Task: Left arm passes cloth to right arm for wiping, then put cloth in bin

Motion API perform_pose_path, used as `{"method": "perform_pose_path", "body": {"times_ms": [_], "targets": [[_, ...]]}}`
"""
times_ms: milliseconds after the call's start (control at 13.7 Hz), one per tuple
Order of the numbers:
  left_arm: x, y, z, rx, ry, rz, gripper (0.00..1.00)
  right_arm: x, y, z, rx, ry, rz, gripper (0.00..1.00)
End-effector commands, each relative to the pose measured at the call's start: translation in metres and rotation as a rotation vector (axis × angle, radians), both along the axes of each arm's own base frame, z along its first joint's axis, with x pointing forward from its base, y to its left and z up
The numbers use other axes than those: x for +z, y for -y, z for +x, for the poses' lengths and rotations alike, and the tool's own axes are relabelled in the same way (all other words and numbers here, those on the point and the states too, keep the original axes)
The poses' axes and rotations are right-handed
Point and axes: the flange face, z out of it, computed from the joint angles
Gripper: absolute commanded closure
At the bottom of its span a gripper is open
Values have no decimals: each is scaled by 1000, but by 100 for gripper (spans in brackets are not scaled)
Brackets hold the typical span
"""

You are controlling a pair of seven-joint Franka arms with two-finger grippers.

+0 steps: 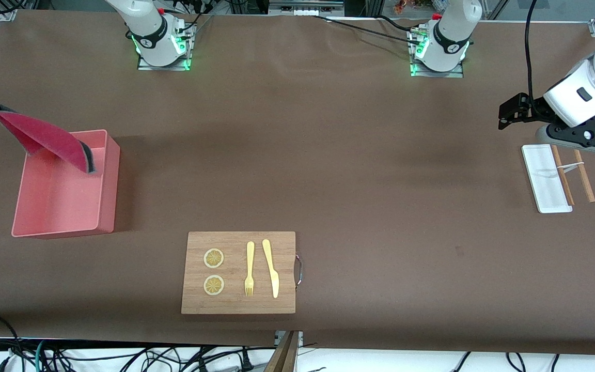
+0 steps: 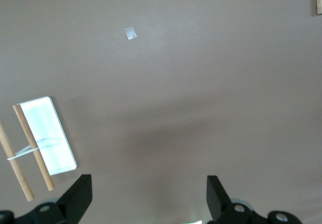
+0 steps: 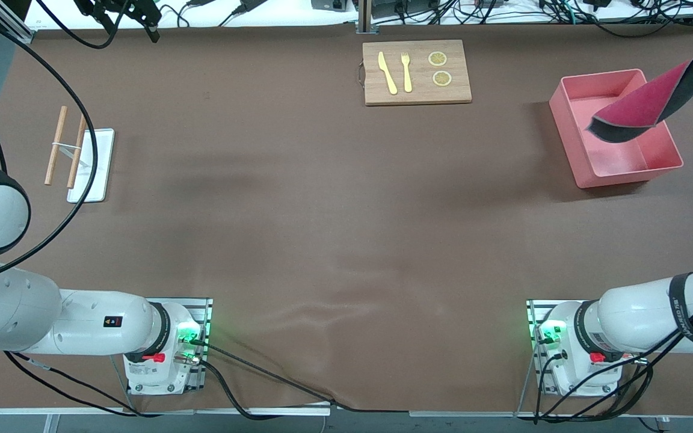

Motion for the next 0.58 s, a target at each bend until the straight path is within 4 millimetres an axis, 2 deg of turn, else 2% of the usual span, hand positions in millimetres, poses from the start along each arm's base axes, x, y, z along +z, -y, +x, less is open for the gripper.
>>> {"method": "perform_pose_path", "body": {"times_ms": [0, 146, 510], "targets": [[7, -1, -2, -4, 2, 21, 0, -1, 6, 3, 28, 2, -32, 100], [7, -1, -2, -4, 2, 21, 0, -17, 7, 9, 28, 12, -39, 100], [7, -1, -2, -7, 1, 21, 0, -76, 1, 28, -37, 63, -68, 100]]}}
